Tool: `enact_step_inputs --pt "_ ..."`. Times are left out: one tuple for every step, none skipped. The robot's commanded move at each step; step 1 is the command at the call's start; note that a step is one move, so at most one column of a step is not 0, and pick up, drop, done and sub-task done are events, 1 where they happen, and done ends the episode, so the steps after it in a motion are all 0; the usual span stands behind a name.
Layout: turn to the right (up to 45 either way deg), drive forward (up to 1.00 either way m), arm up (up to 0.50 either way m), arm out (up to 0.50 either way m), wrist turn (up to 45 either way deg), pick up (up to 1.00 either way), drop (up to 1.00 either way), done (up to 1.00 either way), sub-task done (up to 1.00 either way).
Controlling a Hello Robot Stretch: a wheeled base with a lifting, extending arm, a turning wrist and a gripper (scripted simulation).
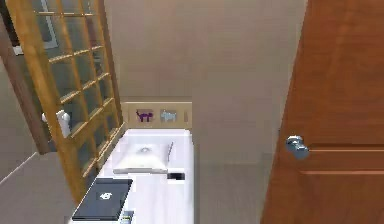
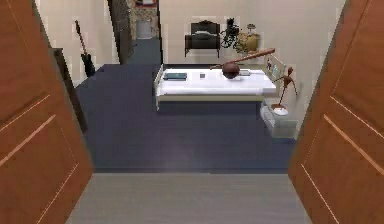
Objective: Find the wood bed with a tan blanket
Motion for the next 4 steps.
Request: enact_step_inputs --pt "45.0 0.00 0.00 0.00 0.0 0.00 0.00 0.00 0.00" --pt "27.0 0.00 0.00 0.00 0.0 0.00 0.00 0.00 0.00" --pt "0.0 1.00 0.00 0.00 0.0 0.00 0.00 0.00 0.00" --pt "0.0 0.60 0.00 0.00 0.0 0.00 0.00 0.00 0.00"
